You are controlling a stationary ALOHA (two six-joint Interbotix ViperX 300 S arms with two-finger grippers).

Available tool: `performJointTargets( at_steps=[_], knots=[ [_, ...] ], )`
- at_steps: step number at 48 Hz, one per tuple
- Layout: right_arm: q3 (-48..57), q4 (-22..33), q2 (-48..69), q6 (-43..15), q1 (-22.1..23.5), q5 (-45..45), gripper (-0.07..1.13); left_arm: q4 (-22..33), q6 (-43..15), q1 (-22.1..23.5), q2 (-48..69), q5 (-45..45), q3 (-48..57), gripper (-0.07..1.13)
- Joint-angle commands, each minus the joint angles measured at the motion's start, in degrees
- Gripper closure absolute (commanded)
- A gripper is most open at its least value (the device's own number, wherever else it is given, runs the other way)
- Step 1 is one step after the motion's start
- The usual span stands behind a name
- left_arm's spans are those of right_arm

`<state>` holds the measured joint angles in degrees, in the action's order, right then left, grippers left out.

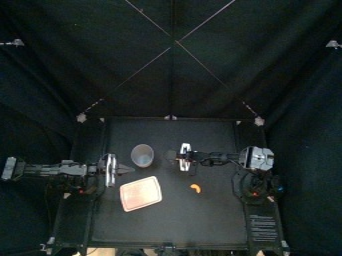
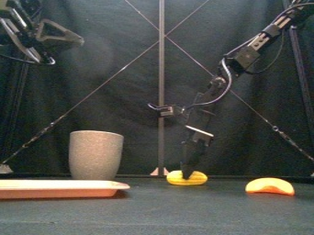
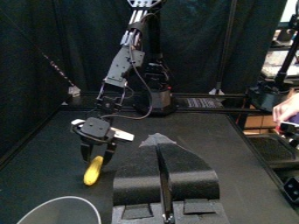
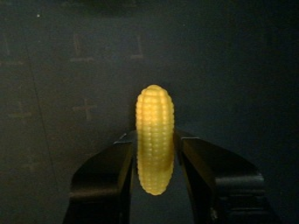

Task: Pick the corn then place it in the grey bowl
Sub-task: Place corn in the grey bowl

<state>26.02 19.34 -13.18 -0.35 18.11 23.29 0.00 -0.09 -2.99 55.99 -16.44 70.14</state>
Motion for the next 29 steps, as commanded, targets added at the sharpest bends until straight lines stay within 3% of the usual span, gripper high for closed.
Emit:
performJointTargets(
  at_steps=[1,17,29],
  knots=[
    [-1.1,-0.4,0.5,-0.1,-0.1,-0.2,0.47,-0.1,0.0,-0.2,-0.1,-0.3,-0.9,1.06],
    [-12.5,1.7,2.7,0.4,-0.3,4.7,0.46,-0.1,0.0,-0.2,-0.1,-0.3,-0.9,1.06],
    [-26.9,3.6,2.0,3.3,-4.0,13.3,0.46,-0.1,0.0,-0.3,0.0,-0.3,-0.8,1.06]
  ],
)
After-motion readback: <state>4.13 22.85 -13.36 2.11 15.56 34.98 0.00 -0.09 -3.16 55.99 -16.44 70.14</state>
